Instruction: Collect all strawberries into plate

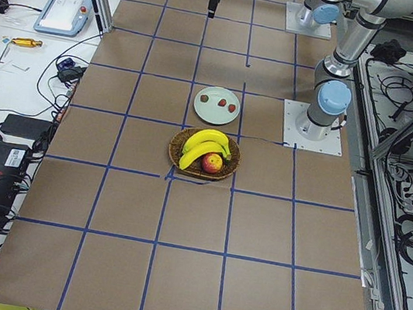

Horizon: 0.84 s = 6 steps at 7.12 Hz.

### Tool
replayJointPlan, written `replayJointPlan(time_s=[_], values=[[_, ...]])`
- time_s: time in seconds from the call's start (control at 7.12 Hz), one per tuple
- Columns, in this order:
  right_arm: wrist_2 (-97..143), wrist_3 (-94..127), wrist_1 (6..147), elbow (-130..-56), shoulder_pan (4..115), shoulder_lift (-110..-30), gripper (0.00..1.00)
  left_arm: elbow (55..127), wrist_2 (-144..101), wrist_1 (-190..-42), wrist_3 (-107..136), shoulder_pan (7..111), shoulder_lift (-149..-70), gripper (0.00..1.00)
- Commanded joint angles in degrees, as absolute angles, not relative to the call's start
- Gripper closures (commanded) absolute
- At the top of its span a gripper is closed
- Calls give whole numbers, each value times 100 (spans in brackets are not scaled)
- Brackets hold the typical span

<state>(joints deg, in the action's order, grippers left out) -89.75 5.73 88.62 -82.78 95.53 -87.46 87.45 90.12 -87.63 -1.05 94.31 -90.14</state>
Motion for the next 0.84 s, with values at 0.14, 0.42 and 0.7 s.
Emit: replayJointPlan(time_s=[0.14, 0.42, 0.7], values=[[-8982, 580, 8851, -8253, 9554, -8745, 0, 8754, 9026, -8763, -105, 9431, -9000, 0], [-8974, 580, 8851, -8262, 9554, -8745, 0, 8894, 9017, -8763, -114, 9431, -8930, 0], [-8974, 580, 8859, -8253, 9545, -8736, 0, 8912, 9044, -8763, -114, 9431, -8930, 0]])
